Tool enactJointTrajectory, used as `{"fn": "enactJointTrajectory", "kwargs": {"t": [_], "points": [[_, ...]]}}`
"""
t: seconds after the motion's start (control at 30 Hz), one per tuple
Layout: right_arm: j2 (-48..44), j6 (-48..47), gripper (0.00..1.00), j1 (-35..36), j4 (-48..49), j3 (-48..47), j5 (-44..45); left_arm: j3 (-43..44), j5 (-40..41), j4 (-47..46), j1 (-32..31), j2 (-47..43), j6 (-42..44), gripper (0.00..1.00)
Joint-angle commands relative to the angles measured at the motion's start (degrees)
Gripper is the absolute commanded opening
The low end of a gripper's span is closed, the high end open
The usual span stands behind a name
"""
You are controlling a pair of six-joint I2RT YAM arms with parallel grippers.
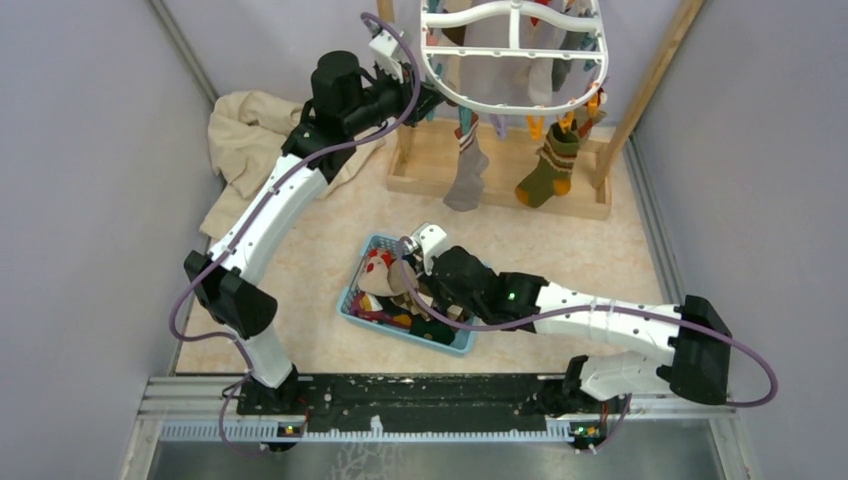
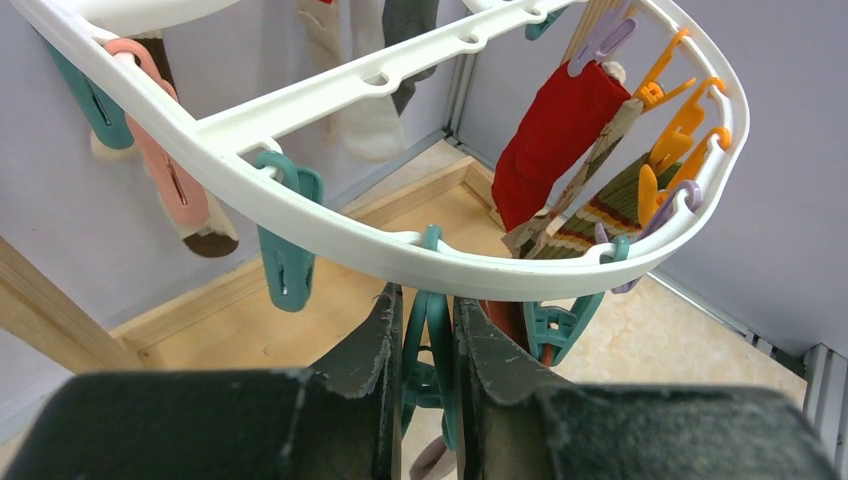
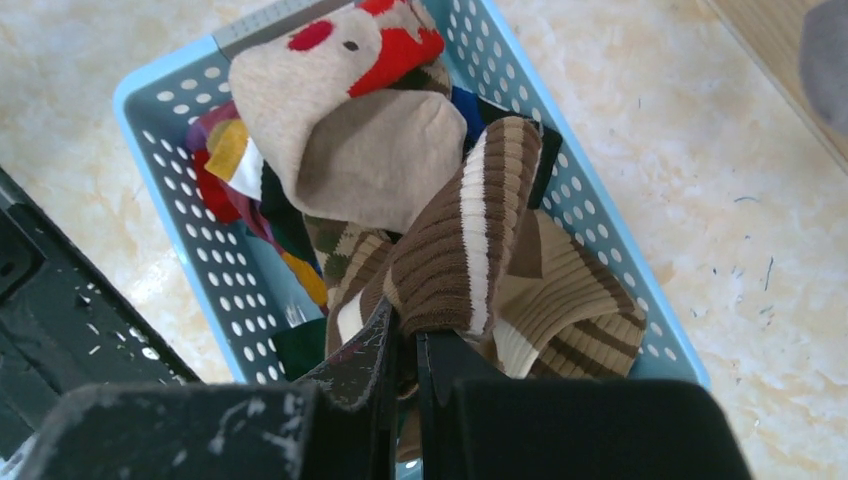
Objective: Remove the socks clipped to the hanger
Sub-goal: Place the sock in the bin.
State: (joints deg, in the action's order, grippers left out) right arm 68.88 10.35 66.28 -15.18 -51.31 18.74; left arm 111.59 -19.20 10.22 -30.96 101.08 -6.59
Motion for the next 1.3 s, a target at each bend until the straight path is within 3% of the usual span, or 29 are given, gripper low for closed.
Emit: {"fn": "enactJointTrajectory", "kwargs": {"t": [0.0, 0.2, 0.37, 0.43, 0.7, 0.83, 0.97, 1.1, 1.17, 1.27], "points": [[2.16, 2.09, 0.03, 0.6, -0.18, 0.27, 1.1, -0.83, -0.2, 0.33, 1.09, -0.88, -1.22, 0.0], [4.62, 3.6, 0.18, 0.6, -1.98, 0.59, 2.59, -0.88, -0.89, 0.33, 1.16, -0.96, -1.82, 0.01], [4.09, 4.3, 0.55, 0.61, -3.28, 0.42, 3.15, -0.96, -1.08, 0.26, 1.1, -1.23, -2.14, 0.03], [3.06, 4.48, 0.61, 0.6, -3.55, 0.33, 3.91, -0.98, -1.19, 0.23, 1.09, -1.35, -2.26, 0.04], [-2.51, 4.61, 0.67, 0.6, -4.81, -1.26, 2.72, -1.24, -1.0, 0.2, 1.09, -1.65, -2.2, 0.2], [-5.15, 5.0, 0.76, 0.6, -5.65, -2.77, 1.02, -2.09, -1.1, 0.12, 1.09, -1.97, -2.29, 0.42], [-6.52, 5.42, 0.78, 0.6, -7.82, -4.55, 0.98, -4.0, -0.75, -0.35, 1.09, -3.27, -2.16, 0.61], [-6.41, 6.14, 0.79, 0.6, -9.44, -5.27, 3.82, -6.97, -0.2, -1.41, 1.1, -5.69, -2.02, 0.73], [-5.06, 6.26, 0.79, 0.6, -9.54, -5.25, 5.19, -8.31, 0.16, -1.31, 1.16, -6.96, -2.02, 0.77], [-1.92, 6.35, 0.66, 0.6, -8.73, -5.29, 5.88, -10.72, 1.01, -0.68, 1.09, -9.3, -1.94, 0.78]]}}
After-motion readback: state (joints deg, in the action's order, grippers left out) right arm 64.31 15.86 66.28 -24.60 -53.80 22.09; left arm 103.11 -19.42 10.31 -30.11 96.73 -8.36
